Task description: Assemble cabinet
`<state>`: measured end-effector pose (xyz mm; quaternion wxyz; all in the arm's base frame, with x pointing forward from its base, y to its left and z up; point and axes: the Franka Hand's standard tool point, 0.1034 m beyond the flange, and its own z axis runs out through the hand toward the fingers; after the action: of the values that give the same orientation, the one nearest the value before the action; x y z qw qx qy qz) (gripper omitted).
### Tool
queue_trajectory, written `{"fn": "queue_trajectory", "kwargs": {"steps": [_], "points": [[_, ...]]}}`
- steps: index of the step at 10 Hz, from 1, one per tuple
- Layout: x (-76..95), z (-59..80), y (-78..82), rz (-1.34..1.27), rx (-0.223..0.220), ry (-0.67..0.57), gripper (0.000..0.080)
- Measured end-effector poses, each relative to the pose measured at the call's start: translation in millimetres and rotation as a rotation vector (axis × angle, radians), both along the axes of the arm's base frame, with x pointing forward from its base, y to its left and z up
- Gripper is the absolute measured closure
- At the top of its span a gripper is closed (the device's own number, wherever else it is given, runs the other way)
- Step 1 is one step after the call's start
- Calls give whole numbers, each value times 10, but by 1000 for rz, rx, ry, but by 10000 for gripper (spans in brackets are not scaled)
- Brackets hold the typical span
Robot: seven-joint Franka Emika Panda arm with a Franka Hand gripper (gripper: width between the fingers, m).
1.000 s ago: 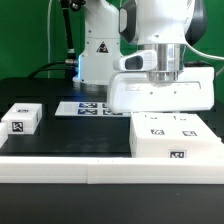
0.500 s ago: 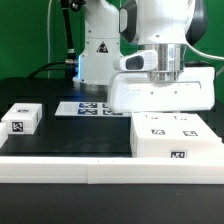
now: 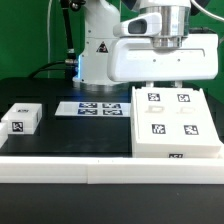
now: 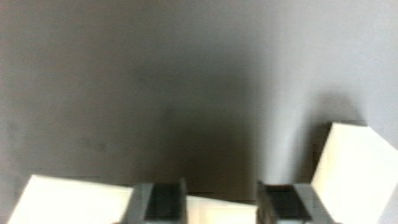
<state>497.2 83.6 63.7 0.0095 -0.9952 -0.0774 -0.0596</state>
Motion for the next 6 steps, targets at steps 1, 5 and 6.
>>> {"fn": "queue_trajectory", "kwargs": {"steps": [1,5,6], "points": [[-2,-3,0,0,0,1,608],[122,201,-9,22,-9,54,611],[177,324,-13,21,-10,68,615]]}}
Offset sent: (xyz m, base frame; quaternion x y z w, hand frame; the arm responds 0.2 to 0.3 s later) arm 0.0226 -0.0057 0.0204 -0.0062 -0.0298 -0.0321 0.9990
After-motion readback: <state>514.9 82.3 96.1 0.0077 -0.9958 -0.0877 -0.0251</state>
